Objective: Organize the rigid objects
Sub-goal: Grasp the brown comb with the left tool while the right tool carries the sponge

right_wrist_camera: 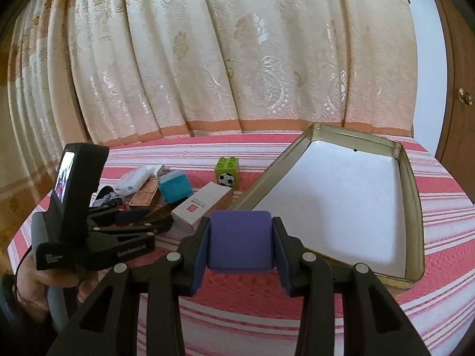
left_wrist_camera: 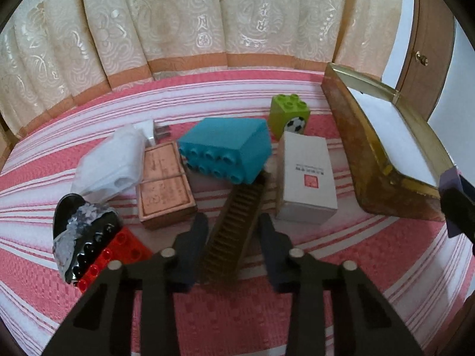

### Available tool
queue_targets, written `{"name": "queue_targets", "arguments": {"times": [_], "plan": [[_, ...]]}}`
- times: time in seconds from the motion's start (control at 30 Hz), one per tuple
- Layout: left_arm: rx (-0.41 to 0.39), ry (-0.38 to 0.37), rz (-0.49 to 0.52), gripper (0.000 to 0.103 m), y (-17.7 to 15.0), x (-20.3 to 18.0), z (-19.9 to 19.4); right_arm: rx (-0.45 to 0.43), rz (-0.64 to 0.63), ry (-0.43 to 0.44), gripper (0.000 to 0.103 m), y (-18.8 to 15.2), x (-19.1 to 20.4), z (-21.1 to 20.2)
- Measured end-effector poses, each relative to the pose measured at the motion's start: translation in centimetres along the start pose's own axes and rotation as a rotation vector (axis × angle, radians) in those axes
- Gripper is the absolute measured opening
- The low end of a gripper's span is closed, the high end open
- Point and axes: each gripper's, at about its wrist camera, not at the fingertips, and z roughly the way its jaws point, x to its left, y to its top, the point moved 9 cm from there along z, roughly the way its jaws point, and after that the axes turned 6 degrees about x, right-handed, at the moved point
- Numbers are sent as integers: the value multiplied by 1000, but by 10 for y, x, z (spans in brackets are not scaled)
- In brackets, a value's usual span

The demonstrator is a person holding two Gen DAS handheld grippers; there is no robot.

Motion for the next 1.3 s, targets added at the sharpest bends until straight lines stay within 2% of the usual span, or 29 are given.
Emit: {"name": "queue_targets", "arguments": {"times": [0.07, 0.2, 0.47, 0.57, 0.63, 0.8, 0.93, 1.07, 1.13, 1.17, 1.3], "plan": [[-1, -14, -4, 24, -1, -1, -2, -7, 6, -2, 42, 1, -3, -2], [-14, -53, -31, 24, -4, 0, -13, -21, 17, -6, 42, 3, -7, -7], [-153, -120, -51, 24, 1, -8, -54, -93, 60, -20, 42, 12, -24, -22], [-211, -120, -26, 24, 10, -17, -71, -126, 71, -50, 42, 18, -37, -28], [-221, -87, -6, 24, 14, -21, -74, -133, 82, -68, 42, 20, -47, -28], [-184, -60, -11, 24, 8, -18, -57, -128, 115, -65, 42, 16, -59, -28], [-193, -75, -21, 24, 10, -18, -47, -120, 114, -58, 42, 13, -59, -26], [-164, -86, -45, 24, 17, -17, -31, -115, 111, -56, 42, 14, -57, -24], [-109, -121, -74, 25, 18, -16, -16, -113, 107, -56, 42, 14, -57, -23], [-121, -147, -100, 25, 22, -15, -16, -110, 105, -55, 42, 13, -57, -22], [-99, -127, -115, 23, 28, -15, -5, -101, 104, -60, 42, 12, -59, -19]]}}
